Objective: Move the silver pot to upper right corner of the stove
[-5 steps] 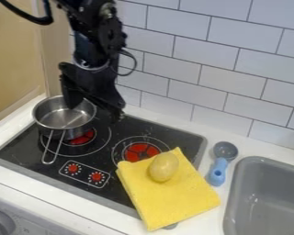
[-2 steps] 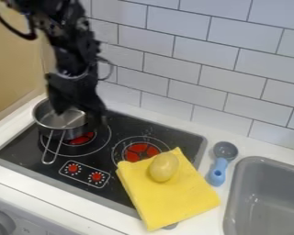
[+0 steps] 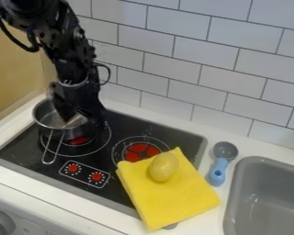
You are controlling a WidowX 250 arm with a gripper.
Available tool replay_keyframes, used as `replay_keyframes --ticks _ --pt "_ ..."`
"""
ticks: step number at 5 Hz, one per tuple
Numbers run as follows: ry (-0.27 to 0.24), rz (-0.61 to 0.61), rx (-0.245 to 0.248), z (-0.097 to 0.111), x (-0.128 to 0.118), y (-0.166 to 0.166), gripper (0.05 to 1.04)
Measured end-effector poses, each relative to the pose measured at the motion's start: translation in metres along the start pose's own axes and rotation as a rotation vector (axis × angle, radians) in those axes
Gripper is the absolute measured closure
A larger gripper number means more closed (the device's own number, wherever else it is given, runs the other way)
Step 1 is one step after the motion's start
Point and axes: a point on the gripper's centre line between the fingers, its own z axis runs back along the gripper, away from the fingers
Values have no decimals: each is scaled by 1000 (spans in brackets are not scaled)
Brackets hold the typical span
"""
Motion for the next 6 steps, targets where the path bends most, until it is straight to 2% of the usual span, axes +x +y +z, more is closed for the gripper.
replay_keyframes --ticks 1,3,4,5,6 --pt "9 -8 -6 -5 0 0 172" --pt "22 4 4 -9 0 -2 782" --pt "25 12 8 -9 0 -3 966" --pt "30 17 10 -9 -1 -3 1015" --pt "46 6 10 -3 -1 -6 1016"
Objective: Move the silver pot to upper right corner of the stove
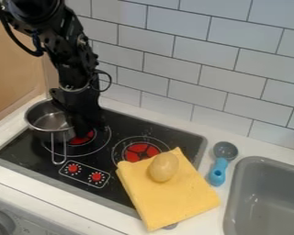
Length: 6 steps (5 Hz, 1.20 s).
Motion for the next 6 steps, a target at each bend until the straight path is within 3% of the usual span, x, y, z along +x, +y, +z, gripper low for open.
replay_keyframes --ticks 1,2,3,5,6 --pt "-5 -42 18 17 4 -5 1017" --pt "18 -117 3 32 9 -20 1017" --pt "-52 -215 -23 53 27 -32 1017" --pt "-88 -507 -54 71 60 -72 1017" --pt "-79 -638 -90 60 71 -96 1017"
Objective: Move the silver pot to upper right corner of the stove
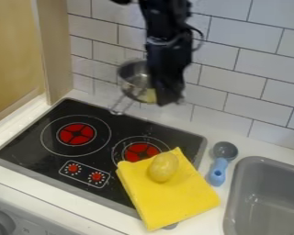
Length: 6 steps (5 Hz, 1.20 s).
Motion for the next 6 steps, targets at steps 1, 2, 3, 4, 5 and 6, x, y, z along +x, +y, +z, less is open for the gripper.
replay_keyframes --ticks 1,2,3,4,5,6 --pt "27 -95 -32 -16 16 -8 1017" --pt "38 -112 -63 -26 17 -18 1017" --pt "51 -134 -96 -40 15 -24 1017" --pt "47 -144 -102 -41 16 -25 1017" --pt "46 -154 -118 -48 16 -27 1017" --pt "44 -185 -153 -60 15 -33 1017"
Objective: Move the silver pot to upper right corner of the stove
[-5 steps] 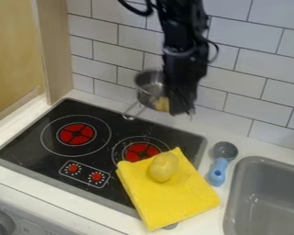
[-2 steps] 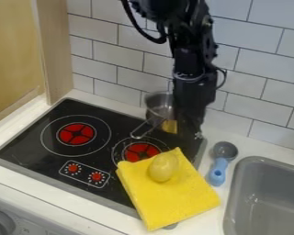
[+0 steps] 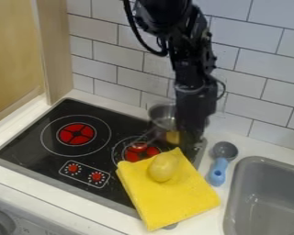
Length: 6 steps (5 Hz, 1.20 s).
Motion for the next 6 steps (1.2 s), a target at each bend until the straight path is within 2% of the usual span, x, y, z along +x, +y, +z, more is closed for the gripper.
replay_keyframes --ticks 1,2,4,5,6 --pt "5 -16 -22 -8 -1 -2 995" --pt "10 -15 -57 -10 0 -6 877" --pt "6 -20 -58 -8 0 -7 365" --pt "-11 -16 -37 4 -2 -10 101" --pt "-37 -13 -4 23 -2 -11 71"
